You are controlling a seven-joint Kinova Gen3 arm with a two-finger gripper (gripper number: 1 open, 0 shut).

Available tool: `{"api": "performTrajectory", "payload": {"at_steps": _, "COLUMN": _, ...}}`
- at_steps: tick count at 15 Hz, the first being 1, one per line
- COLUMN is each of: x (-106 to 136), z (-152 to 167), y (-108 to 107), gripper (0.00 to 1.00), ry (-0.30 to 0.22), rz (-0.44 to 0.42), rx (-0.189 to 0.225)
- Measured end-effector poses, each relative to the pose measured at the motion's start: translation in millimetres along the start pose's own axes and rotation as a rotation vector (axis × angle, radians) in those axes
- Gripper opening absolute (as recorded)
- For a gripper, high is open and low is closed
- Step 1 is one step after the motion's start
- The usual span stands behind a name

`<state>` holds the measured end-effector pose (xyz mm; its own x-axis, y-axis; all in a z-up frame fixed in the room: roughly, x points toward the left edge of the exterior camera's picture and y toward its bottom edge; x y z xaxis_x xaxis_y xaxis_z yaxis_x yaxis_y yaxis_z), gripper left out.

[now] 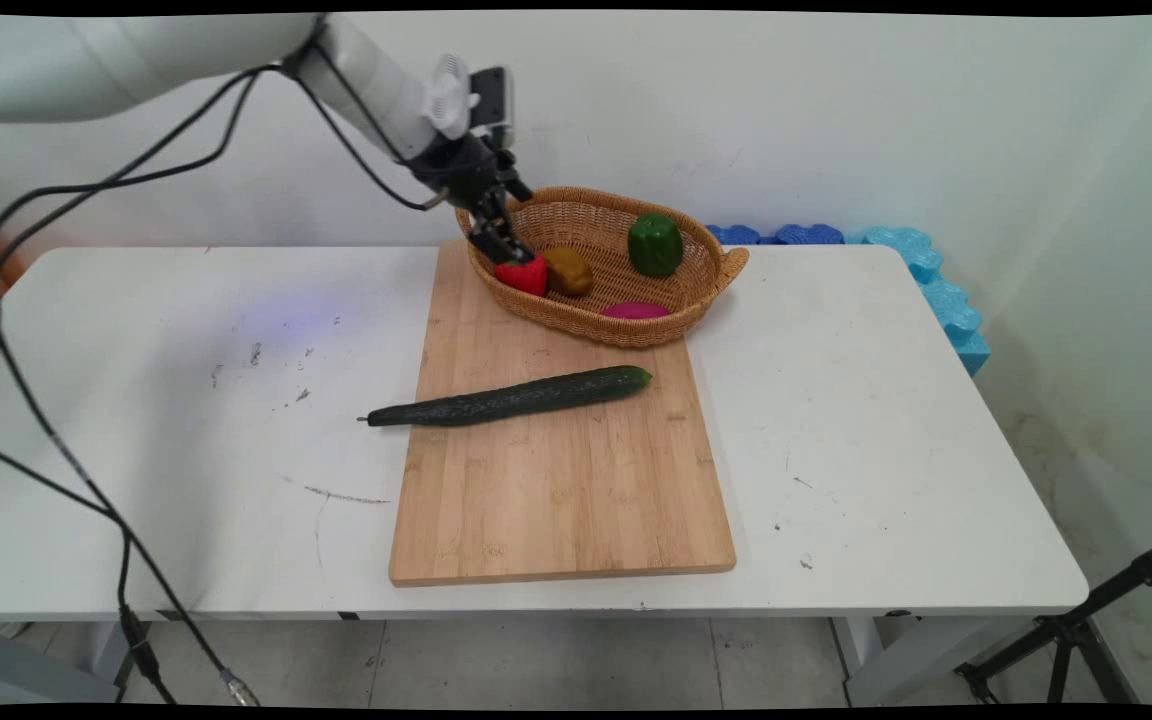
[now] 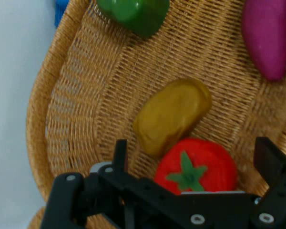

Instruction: Pick up the potato from the vegetable basket

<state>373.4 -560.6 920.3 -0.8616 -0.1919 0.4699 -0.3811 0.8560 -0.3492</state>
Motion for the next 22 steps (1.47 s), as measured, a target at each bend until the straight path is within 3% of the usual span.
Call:
{"api": "performTrajectory", "payload": {"at_steps": 5, "x": 15.7, "z": 35.3, "y": -10.9, "gripper": 1.0, "ry": -0.03, "rz": 0.056, "rx": -0.015}}
{"api": "performTrajectory", "payload": {"at_steps": 14, "x": 24.7, "z": 92.8, "y": -22.0, "gripper": 1.0, "ry": -0.099, "rz": 0.142, "rx": -0.084}}
{"api": "performTrajectory", "payload": {"at_steps": 22, "x": 29.2, "z": 115.2, "y": -25.7, "gripper": 1.0, "ry": -0.116, "rz": 0.152, "rx": -0.106}}
